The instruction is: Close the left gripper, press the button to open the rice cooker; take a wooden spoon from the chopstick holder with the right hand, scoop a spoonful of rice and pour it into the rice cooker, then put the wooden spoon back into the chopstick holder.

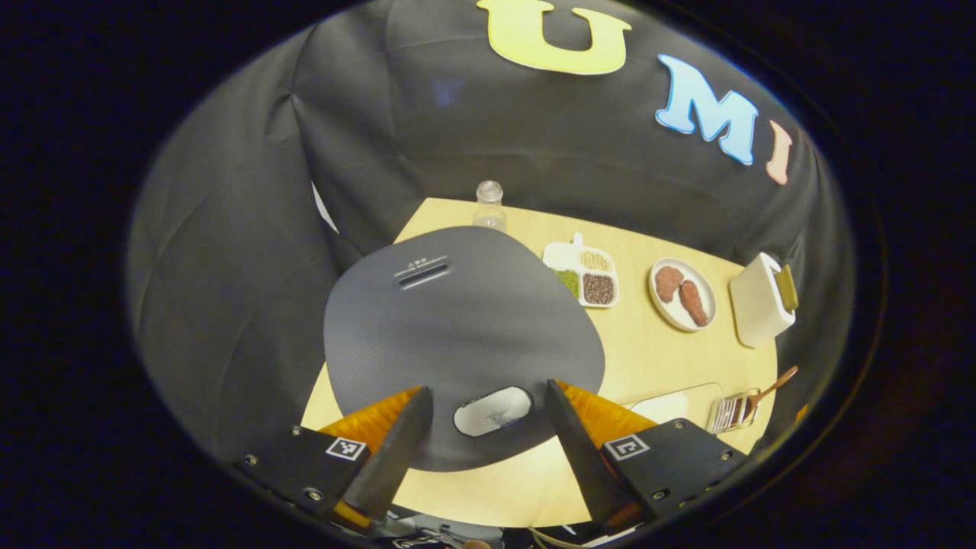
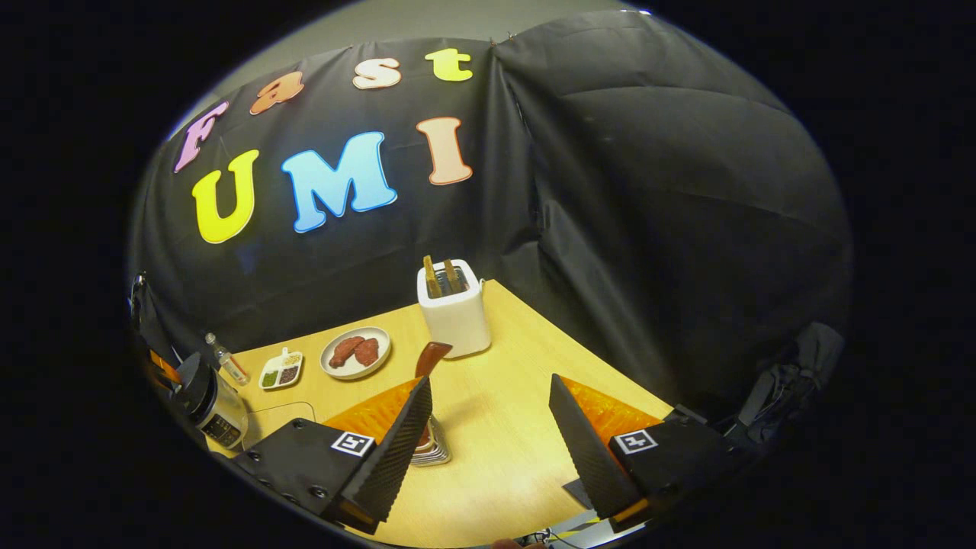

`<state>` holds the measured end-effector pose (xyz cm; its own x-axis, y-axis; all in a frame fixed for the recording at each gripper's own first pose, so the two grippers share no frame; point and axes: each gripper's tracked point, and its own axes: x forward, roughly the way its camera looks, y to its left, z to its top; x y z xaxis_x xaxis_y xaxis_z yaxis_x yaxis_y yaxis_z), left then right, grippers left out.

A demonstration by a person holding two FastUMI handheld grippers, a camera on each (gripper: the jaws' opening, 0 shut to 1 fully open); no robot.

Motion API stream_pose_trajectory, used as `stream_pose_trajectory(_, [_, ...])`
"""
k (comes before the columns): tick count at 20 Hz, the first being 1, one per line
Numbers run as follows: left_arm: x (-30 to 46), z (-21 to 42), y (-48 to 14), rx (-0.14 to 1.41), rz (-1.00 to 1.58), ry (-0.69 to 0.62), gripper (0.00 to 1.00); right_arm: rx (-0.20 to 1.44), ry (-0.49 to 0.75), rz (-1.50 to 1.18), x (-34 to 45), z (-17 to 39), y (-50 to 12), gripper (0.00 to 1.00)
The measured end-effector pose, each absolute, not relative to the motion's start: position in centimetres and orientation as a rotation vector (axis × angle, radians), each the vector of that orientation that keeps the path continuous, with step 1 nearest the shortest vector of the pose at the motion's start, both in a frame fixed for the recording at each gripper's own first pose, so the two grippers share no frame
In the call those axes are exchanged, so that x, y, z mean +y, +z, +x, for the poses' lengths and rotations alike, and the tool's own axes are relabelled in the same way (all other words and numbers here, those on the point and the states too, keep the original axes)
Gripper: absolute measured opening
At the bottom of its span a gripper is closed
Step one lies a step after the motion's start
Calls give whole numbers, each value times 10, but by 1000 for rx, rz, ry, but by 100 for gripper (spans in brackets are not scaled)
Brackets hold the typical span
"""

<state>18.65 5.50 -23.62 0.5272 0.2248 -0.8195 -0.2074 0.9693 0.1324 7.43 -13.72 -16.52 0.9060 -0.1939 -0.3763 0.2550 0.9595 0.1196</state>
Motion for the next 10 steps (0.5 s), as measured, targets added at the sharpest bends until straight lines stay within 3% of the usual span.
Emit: stream_pose_trajectory(10, [54,181,-252,1004,24,290,98,406,-202,142,-162,71,-181,98])
